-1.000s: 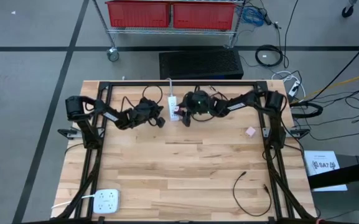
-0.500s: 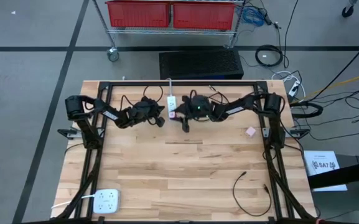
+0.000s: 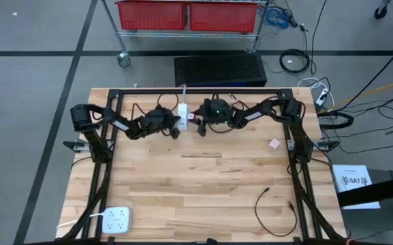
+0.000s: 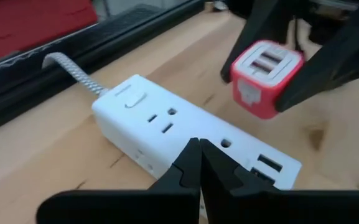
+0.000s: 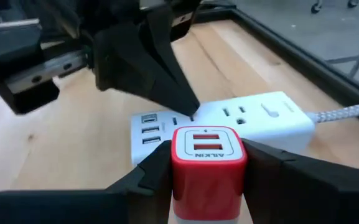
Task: Insert USB
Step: Insert the pink charger adapter into the top white outlet extension
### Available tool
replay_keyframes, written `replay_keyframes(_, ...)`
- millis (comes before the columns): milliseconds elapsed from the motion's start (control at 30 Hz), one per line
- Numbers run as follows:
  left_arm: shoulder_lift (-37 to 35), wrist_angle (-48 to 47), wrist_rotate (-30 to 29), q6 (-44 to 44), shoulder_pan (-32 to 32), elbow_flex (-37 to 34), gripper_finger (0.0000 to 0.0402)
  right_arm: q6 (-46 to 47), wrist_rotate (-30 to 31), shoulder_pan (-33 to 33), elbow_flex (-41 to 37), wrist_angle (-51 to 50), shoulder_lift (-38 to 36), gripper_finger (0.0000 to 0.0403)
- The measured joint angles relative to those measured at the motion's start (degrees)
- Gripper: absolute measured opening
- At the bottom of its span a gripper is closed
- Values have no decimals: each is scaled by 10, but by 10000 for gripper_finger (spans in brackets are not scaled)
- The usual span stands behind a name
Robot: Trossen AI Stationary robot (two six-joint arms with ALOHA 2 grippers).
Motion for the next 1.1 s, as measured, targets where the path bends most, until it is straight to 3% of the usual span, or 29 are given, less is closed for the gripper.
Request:
replay_keyframes(200,0,7,-19,-7,-3,-1,4,25,14,4,0,-19,4,120)
replay_keyframes(467,-7,53,122,3,-20,-2,4,-7,-19,44,0,-5,-14,120)
replay_keyframes(633,-34,67,158,8,-20,-10,4,-11,-39,54,-8,-27,-62,120)
replay_keyframes(900,-56,282,296,-27,-23,-68,4,-32,-43,69,-49,-32,-184,120)
replay_keyframes(1100,-57,356,309,-49,-40,-66,17,-39,-42,82,-55,-51,-213,120)
